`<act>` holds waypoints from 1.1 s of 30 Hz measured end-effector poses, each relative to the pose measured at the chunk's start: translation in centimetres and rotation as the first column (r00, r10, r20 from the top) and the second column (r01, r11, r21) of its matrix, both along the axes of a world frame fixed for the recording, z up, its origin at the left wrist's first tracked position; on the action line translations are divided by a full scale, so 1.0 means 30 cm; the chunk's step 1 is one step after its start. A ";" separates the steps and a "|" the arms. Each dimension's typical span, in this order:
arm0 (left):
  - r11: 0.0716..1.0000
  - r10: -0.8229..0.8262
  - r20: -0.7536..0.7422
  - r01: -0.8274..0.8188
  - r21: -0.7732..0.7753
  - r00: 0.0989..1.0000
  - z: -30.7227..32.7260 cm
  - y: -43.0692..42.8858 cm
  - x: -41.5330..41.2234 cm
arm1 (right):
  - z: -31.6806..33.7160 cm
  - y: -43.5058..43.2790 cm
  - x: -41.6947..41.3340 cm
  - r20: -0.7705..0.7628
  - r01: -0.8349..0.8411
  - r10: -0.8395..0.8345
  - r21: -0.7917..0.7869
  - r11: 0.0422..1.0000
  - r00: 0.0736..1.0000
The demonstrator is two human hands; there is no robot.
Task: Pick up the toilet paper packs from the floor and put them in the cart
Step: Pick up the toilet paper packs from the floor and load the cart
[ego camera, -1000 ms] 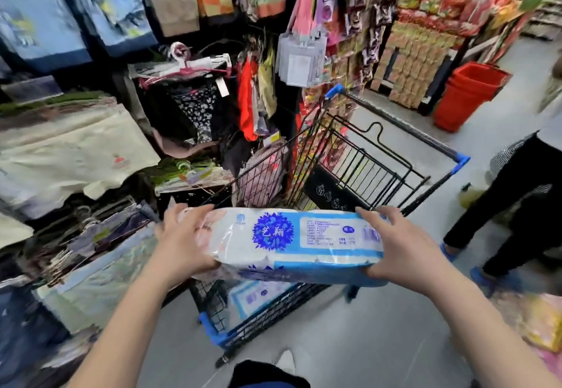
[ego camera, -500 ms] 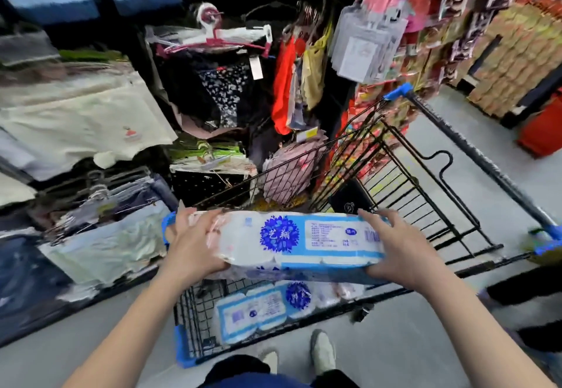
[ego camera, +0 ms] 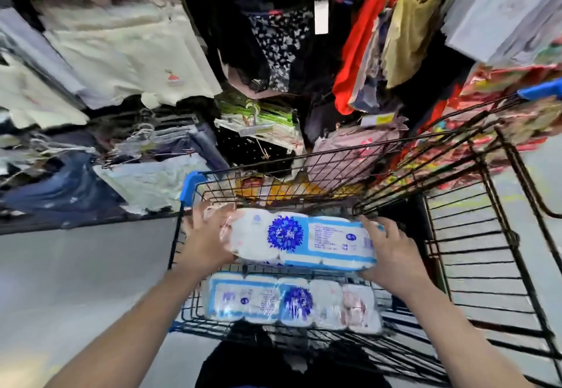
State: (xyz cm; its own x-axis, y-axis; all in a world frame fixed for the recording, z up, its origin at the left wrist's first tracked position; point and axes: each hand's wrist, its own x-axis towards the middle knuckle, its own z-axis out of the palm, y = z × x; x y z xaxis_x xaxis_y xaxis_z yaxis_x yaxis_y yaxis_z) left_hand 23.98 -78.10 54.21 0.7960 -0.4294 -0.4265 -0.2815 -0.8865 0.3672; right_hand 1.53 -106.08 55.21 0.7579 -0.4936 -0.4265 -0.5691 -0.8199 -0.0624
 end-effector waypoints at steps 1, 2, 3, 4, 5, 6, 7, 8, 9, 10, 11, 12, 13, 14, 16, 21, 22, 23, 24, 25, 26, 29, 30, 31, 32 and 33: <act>1.000 0.011 -0.004 -0.011 0.014 1.000 -0.039 -0.006 0.003 | -0.038 -0.008 0.010 -0.009 -0.007 0.007 0.002 1.000 1.000; 0.999 0.033 -0.007 -0.033 0.038 0.999 -0.071 -0.012 0.005 | -0.071 -0.013 0.022 -0.017 -0.015 0.015 0.003 1.000 1.000; 0.997 0.039 0.007 -0.039 0.061 0.999 -0.112 -0.016 0.009 | -0.104 -0.020 0.033 -0.024 -0.018 0.018 0.008 1.000 1.000; 0.995 0.038 0.017 -0.039 0.089 0.999 -0.152 -0.015 0.010 | -0.135 -0.025 0.042 -0.030 -0.018 0.019 0.018 1.000 0.999; 0.994 0.043 0.021 -0.045 0.102 0.999 -0.192 -0.011 0.008 | -0.164 -0.027 0.050 -0.040 -0.018 0.019 0.025 1.000 0.999; 0.992 0.061 0.011 -0.061 0.111 0.998 -0.228 -0.004 0.006 | -0.193 -0.030 0.058 -0.052 -0.020 0.022 0.025 0.999 0.998; 0.990 0.066 0.008 -0.066 0.121 0.998 -0.257 0.001 0.000 | -0.219 -0.031 0.063 -0.067 -0.026 0.027 0.022 0.999 0.997; 0.987 0.070 0.001 -0.069 0.144 0.998 -0.285 0.006 -0.006 | -0.246 -0.030 0.065 -0.082 -0.031 0.033 0.024 0.999 0.996; 0.984 0.070 0.006 -0.070 0.161 0.998 -0.302 0.006 -0.012 | -0.270 -0.028 0.066 -0.096 -0.033 0.036 0.029 0.999 0.995; 0.984 0.082 0.014 -0.083 0.159 0.997 -0.319 0.003 -0.017 | -0.296 -0.025 0.064 -0.108 -0.029 0.033 0.036 0.999 0.994; 0.985 0.088 0.029 -0.092 0.148 0.996 -0.338 -0.001 -0.020 | -0.320 -0.022 0.059 -0.118 -0.020 0.025 0.046 0.999 0.993; 0.986 0.088 0.038 -0.093 0.140 0.995 -0.346 -0.008 -0.021 | -0.342 -0.017 0.053 -0.123 -0.009 0.016 0.059 0.998 0.992; 0.985 0.089 0.032 -0.093 0.144 0.996 -0.356 -0.012 -0.021 | -0.361 -0.011 0.047 -0.128 0.004 0.005 0.071 0.997 0.992; 0.984 0.088 0.017 -0.090 0.152 0.996 -0.362 -0.018 -0.021 | -0.380 -0.008 0.044 -0.126 0.015 -0.005 0.078 0.997 0.992; 0.980 0.096 -0.027 -0.090 0.176 0.995 -0.375 -0.020 -0.027 | -0.410 -0.007 0.040 -0.138 0.034 -0.020 0.099 0.994 0.990; 0.974 0.167 -0.094 -0.149 0.169 0.981 -0.408 -0.029 -0.050 | -0.473 0.016 0.045 -0.162 0.088 -0.063 0.155 0.984 0.985; 0.971 0.174 -0.114 -0.151 0.186 0.978 -0.408 -0.032 -0.052 | -0.485 0.023 0.047 -0.171 0.088 -0.061 0.156 0.984 0.983; 0.967 0.167 -0.131 -0.136 0.216 0.977 -0.409 -0.034 -0.054 | -0.493 0.027 0.046 -0.187 0.090 -0.059 0.163 0.983 0.981; 0.962 0.152 -0.145 -0.112 0.248 0.978 -0.409 -0.035 -0.054 | -0.500 0.031 0.047 -0.210 0.099 -0.060 0.181 0.979 0.976; 0.957 0.136 -0.161 -0.088 0.275 0.978 -0.408 -0.034 -0.052 | -0.506 0.033 0.046 -0.236 0.114 -0.064 0.206 0.972 0.970; 0.953 0.119 -0.178 -0.062 0.297 0.977 -0.404 -0.035 -0.051 | -0.511 0.034 0.045 -0.257 0.130 -0.069 0.230 0.964 0.964; 0.944 0.110 -0.206 -0.038 0.327 0.972 -0.395 -0.045 -0.050 | -0.510 0.016 0.049 -0.257 0.127 -0.057 0.265 0.956 0.965; 0.941 0.126 -0.210 -0.050 0.334 0.970 -0.389 -0.049 -0.052 | -0.506 0.010 0.051 -0.249 0.123 -0.053 0.275 0.953 0.967; 0.939 0.140 -0.214 -0.062 0.337 0.967 -0.382 -0.053 -0.052 | -0.499 0.006 0.052 -0.241 0.117 -0.049 0.278 0.953 0.969; 0.938 0.143 -0.215 -0.064 0.340 0.966 -0.378 -0.054 -0.052 | -0.492 0.004 0.054 -0.231 0.108 -0.044 0.274 0.955 0.972; 0.936 0.139 -0.215 -0.058 0.346 0.967 -0.374 -0.054 -0.052 | -0.484 0.004 0.056 -0.217 0.101 -0.042 0.269 0.958 0.975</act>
